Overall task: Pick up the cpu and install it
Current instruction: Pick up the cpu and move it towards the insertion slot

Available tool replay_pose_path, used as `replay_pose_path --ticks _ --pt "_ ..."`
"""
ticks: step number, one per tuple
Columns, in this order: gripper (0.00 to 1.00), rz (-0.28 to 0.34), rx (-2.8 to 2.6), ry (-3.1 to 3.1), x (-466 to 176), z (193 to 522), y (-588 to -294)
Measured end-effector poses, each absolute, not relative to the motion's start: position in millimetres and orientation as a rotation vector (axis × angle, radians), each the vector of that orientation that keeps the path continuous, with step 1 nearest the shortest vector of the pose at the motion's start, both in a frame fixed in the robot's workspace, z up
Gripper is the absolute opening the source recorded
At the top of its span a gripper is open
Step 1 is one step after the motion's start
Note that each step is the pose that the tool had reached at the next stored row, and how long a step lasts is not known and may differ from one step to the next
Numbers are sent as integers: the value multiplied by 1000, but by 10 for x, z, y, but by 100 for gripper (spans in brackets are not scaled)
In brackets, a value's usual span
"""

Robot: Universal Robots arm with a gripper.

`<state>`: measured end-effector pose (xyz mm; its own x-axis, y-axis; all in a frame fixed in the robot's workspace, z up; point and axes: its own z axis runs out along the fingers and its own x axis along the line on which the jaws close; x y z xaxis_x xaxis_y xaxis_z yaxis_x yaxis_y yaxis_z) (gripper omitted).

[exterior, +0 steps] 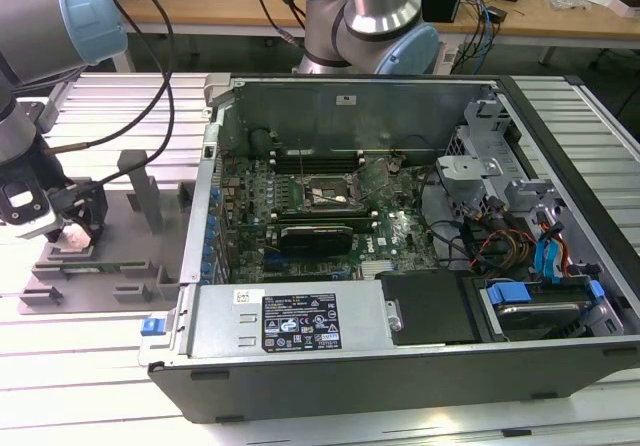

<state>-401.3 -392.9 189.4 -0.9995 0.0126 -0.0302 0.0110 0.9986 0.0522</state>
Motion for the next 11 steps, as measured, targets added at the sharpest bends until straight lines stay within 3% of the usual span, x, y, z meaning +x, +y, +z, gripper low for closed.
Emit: replay_pose_path --ticks 2,3,11 --pt "60 81 18 3110 -4014 1894 -3929" --pt "54 81 18 3110 -4014 1895 -3929" --pt "54 84 -55 3111 -4014 1955 -3929"
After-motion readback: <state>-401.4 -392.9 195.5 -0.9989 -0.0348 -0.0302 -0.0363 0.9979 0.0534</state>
